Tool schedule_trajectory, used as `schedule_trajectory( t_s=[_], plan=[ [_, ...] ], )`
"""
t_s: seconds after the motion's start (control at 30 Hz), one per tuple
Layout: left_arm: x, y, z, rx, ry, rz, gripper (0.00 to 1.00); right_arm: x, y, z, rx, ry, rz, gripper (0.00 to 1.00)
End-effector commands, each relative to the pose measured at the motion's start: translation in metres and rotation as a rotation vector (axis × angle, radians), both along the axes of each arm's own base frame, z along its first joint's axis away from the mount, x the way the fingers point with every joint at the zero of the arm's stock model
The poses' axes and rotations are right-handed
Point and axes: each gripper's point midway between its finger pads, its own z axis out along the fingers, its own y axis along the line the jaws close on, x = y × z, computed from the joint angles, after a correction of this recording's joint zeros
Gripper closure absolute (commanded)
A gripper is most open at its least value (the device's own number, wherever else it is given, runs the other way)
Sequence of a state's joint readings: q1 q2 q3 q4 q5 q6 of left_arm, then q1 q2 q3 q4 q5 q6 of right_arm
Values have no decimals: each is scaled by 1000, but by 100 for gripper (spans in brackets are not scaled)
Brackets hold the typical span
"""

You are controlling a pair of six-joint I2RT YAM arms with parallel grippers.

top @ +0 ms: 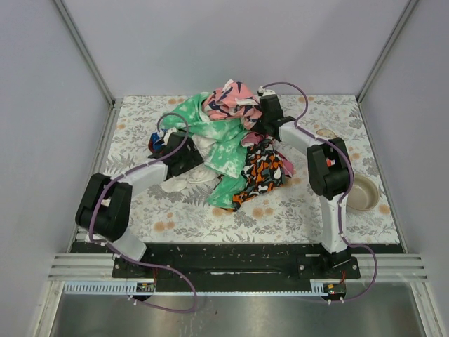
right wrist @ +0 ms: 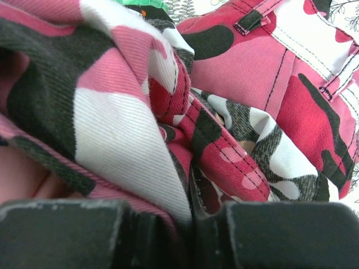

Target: Pick out a specific cloth from the pile

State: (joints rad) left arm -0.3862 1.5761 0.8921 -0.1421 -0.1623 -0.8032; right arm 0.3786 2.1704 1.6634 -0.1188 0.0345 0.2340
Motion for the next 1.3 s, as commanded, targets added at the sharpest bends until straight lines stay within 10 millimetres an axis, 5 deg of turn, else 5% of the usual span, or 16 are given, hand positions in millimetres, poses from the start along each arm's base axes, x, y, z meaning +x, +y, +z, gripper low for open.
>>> schedule_trajectory(
  t_s=[0.0,0.07,0.1,0.13,0.23,0.37,0.57,0.8,0.9,0.93,1.0,1.27],
  plan=[
    [49,-43,50,-108,-176,-144,45,-30,-28,-45,-81,156,-46,79],
    [52,-40,62,-73,-192,-153,72,-30,-32,-48,-94,159,-62,77],
    [51,-34,70,-47,-203,-144,97,-30,-32,-48,-98,157,-65,76],
    [50,-28,87,-25,-224,-138,100,-29,-34,-50,-104,158,-72,75],
    [31,-7,149,27,-353,-122,100,-28,-41,-54,-133,153,-102,70],
    [-15,34,268,8,-704,-21,100,-27,-43,-60,-132,163,-114,67],
    [-83,88,422,46,-1020,102,100,-28,-40,-64,-118,172,-114,64],
    [-120,120,513,105,-1155,181,100,-29,-38,-63,-110,176,-102,61],
    [-130,129,528,131,-1161,208,100,-30,-36,-55,-98,166,-95,55],
    [-131,132,529,134,-1157,218,100,-31,-36,-51,-95,162,-91,33],
    [-129,136,520,144,-1129,242,100,-31,-34,-41,-82,146,-84,26],
    [-122,164,415,128,-910,473,100,-44,-43,11,-78,82,-93,1]
  ],
)
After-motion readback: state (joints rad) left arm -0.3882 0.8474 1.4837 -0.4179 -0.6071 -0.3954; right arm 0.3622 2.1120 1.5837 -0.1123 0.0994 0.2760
